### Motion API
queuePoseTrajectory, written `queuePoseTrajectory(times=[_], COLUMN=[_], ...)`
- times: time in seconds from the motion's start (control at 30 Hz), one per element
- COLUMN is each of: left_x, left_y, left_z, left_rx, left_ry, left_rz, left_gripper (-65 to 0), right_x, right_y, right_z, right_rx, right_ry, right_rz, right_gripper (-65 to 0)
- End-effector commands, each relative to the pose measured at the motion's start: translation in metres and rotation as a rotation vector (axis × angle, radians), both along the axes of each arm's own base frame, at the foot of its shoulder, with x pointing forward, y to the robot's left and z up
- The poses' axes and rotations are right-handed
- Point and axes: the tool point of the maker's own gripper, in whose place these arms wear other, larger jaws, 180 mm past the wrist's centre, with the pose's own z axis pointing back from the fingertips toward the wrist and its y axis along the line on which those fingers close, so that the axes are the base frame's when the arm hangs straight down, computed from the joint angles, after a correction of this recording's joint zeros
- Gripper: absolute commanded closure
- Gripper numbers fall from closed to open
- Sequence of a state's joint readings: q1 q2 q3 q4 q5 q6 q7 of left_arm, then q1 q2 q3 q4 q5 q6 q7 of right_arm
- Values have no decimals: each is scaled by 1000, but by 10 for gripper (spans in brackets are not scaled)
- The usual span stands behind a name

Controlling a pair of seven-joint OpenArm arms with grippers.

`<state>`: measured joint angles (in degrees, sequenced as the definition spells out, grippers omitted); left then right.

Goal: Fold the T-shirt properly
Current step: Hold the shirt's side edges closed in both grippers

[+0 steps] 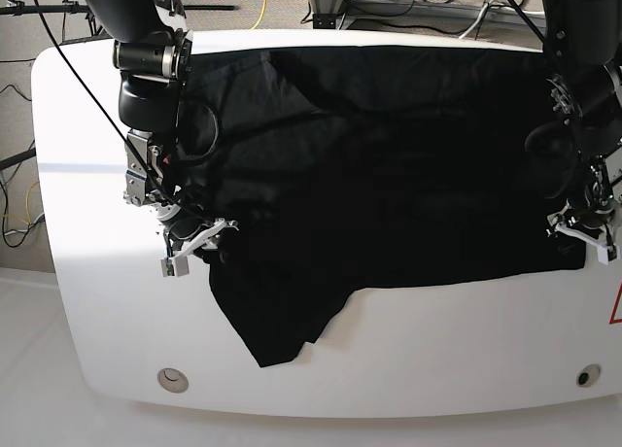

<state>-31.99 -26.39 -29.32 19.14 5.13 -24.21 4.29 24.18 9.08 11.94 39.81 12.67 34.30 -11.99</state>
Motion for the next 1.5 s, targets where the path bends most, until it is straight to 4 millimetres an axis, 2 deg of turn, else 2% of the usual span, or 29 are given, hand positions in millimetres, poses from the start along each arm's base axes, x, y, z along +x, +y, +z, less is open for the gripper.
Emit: queuePoseTrajectory(times=[0.0, 0.07, 0.13, 0.2, 0.67, 0.8, 1.07, 1.2, 1.33, 1.37, 1.4, 1.47], left_x=[8, 7, 8, 8, 3, 1, 1, 0, 1, 2, 2, 9], left_y=[16, 16, 18, 18, 18, 9, 2, -2, -1, 0, 0, 3], left_z=[21, 21, 24, 23, 19, 10, 4, 1, 3, 4, 4, 15], left_rx=[25, 24, 22, 20, 12, -10, -18, -23, -19, -17, -15, 2], left_ry=[-46, -47, -58, -57, -53, -44, -26, -5, -7, -10, -13, -51], left_rz=[14, 16, 27, 30, 40, 30, 20, 3, 3, 4, 4, 4], left_gripper=[-385, -384, -428, -439, -468, -490, -483, -308, -76, -36, 0, 0], right_x=[-5, -4, -4, -4, -5, -7, -9, -8, -9, -9, -9, -1], right_y=[-2, -2, -1, -1, -3, -3, -2, 0, -1, -1, -1, -1], right_z=[-8, -8, -8, -9, -10, -12, -13, -10, -12, -12, -11, -3], right_rx=[-47, -47, -45, -42, -45, -45, -48, -49, -50, -48, -47, -34], right_ry=[54, 52, 52, 52, 56, 61, 66, 61, 69, 68, 66, 33], right_rz=[28, 25, 26, 26, 23, 24, 29, 38, 38, 37, 36, 26], right_gripper=[-181, -167, -168, -172, -178, -142, -112, -75, -38, -27, -15, 0])
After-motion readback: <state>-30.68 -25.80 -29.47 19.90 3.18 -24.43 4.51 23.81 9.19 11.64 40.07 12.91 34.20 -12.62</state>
